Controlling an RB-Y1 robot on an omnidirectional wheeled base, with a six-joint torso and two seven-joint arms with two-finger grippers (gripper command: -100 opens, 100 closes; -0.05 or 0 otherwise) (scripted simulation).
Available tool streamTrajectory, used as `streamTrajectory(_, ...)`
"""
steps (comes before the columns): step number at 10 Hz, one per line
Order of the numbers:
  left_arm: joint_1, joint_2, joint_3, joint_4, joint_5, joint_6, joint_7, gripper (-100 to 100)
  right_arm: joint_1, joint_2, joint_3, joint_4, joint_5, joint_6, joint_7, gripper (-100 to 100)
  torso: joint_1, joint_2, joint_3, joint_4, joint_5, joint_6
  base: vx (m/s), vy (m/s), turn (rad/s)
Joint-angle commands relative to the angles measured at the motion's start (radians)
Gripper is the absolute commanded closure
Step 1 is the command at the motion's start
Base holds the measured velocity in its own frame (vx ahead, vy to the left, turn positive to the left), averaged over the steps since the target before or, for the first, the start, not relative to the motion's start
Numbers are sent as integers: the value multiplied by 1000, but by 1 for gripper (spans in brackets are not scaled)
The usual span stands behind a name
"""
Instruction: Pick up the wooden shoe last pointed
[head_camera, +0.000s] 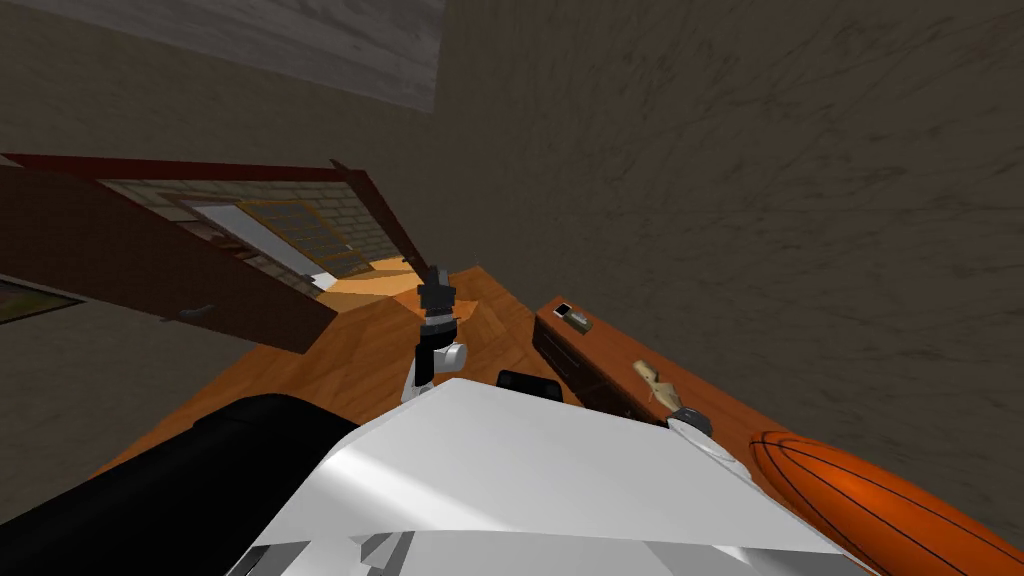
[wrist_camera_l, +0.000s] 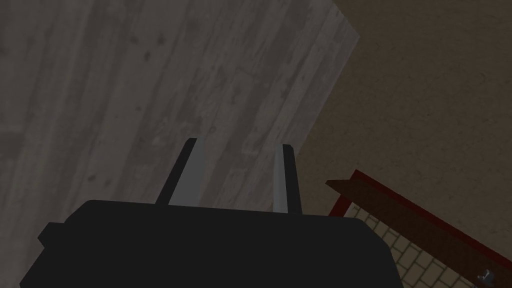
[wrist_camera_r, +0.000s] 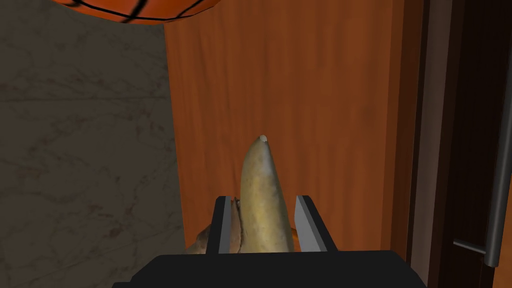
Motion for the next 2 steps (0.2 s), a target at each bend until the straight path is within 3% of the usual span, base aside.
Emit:
streamTrajectory(1, 0, 0, 0, 0, 0, 0, 0, 0, 0, 0, 0, 0, 0, 0, 0, 100, 0, 0, 0, 0, 0, 0, 30, 27, -66)
streamTrajectory(2, 0, 0, 0, 0, 0, 0, 0, 0, 0, 1, 1, 0, 1, 1, 2, 0, -1, 2, 1, 1, 0, -1, 5, 6, 9)
